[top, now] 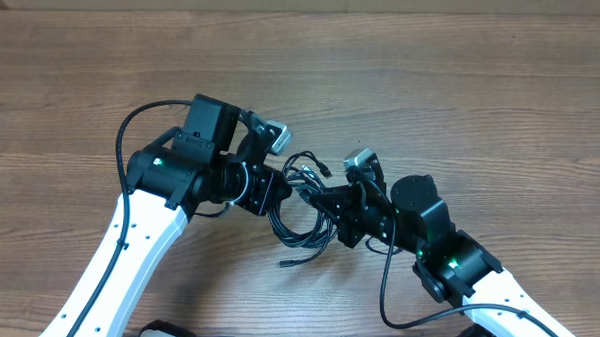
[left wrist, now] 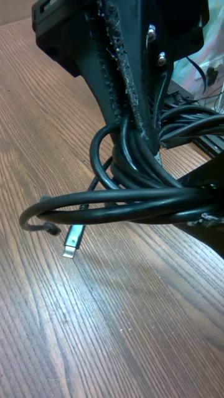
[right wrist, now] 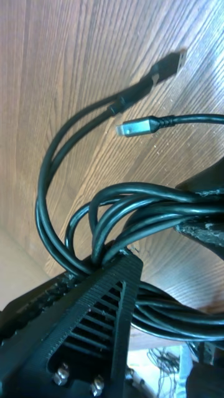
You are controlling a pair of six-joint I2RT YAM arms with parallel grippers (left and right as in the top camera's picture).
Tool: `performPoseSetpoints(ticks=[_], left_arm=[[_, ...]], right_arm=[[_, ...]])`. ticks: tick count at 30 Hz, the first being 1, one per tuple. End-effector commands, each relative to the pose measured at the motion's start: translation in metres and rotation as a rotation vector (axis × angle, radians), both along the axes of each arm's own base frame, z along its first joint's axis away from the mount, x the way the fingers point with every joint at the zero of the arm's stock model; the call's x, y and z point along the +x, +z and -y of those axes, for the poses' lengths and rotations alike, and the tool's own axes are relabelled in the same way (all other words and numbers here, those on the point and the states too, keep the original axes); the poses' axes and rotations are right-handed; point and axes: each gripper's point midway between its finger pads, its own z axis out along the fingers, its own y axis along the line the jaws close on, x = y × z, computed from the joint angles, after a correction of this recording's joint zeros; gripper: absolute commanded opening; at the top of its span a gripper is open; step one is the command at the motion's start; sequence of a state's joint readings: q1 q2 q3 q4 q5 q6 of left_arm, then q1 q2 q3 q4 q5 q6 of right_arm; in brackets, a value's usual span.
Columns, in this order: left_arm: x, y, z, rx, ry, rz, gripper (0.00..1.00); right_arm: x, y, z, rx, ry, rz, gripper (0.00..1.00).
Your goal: Untangle cables
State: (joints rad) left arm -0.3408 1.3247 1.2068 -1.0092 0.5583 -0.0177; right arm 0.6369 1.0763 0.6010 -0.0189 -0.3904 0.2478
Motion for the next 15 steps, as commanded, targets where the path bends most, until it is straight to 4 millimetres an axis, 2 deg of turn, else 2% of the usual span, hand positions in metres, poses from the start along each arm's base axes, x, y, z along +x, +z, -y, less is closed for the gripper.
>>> performPoseSetpoints(ticks=[1, 7, 15], left_arm=[[0.006, 0.014, 0.012, -0.046, -0.044, 0.059, 0.04], [0.012, 0.009, 0.004, 0.006, -0.013, 0.080, 0.04], [0.015, 0.007, 0.002, 0.020, -0.006, 0.083, 0.04]], right_arm=[[-0.035, 0.011, -0.019, 0.076, 0.209, -0.034, 0.04], [-0.074, 0.038, -0.032, 0.208, 0.453, -0.056, 0.04], [-0.101, 0.071, -0.027, 0.344, 0.650, -0.087, 0.04]])
